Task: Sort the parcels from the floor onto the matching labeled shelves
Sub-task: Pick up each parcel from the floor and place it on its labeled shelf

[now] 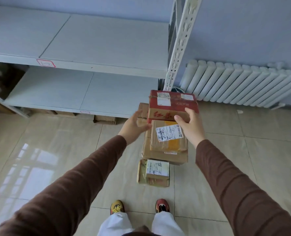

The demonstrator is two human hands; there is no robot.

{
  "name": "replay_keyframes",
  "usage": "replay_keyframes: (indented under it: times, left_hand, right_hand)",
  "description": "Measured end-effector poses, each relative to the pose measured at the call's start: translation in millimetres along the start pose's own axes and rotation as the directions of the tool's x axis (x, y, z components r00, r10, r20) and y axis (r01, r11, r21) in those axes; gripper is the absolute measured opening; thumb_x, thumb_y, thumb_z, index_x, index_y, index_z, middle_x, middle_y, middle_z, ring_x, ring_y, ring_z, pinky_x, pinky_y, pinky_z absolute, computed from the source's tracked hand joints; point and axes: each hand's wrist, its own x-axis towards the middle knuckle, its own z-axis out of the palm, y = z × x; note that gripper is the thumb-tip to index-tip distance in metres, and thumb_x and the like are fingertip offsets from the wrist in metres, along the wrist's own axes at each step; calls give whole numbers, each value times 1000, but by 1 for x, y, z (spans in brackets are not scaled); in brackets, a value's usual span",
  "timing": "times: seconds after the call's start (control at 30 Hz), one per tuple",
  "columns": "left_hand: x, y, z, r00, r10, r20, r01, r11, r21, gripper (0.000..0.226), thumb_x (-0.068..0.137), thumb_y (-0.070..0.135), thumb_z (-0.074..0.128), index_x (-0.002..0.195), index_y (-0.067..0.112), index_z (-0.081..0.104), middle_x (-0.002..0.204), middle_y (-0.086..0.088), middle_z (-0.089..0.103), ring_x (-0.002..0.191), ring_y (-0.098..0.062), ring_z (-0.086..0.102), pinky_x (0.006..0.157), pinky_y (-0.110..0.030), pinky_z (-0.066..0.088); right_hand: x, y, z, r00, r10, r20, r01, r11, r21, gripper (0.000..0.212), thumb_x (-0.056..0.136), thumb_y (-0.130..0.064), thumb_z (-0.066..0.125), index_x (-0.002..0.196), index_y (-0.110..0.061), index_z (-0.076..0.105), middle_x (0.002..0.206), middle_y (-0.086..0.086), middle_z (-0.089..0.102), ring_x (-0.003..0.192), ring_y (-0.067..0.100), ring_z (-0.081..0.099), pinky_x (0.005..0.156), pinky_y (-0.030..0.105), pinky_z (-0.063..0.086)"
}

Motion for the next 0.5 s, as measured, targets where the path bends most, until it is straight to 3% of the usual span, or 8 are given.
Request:
replay_keyframes:
  times: [0.07,0.2,0.33,0.5]
  left_hand:
    - [2,-4,29,999,-47,-2,47,999,-4,82,92,36,74,159,21,30,162,-6,38,148,-27,38,117,-42,33]
    - [10,-19,78,984,-174,-24,172,983,-69,81,93,38,73,159,22,29,162,-10,37,147,-29,38,116,-46,35]
    - [21,-43,113,950,-310,-26,303,942,-146,88,93,40,72,162,19,21,163,-14,35,145,-31,41,108,-40,40]
    - [39,-69,139,911,-413,-11,401,891,-214,87,98,46,64,164,17,14,164,-13,32,145,-34,40,111,-42,39]
  right_hand:
    - [5,31,-7,999,29,36,-29,1000,-11,67,96,-44,67,152,-15,43,149,-2,50,134,18,51,106,30,40]
    - [15,88,-10,980,137,146,-142,990,24,78,95,-54,64,158,-17,34,162,4,39,146,23,41,118,41,38]
    - [20,126,1,939,241,247,-267,960,80,80,99,-50,61,162,-19,23,168,3,28,152,24,32,120,42,33]
    - [30,150,23,903,308,301,-346,934,84,78,104,-45,55,164,-17,14,169,6,24,153,28,30,121,41,30]
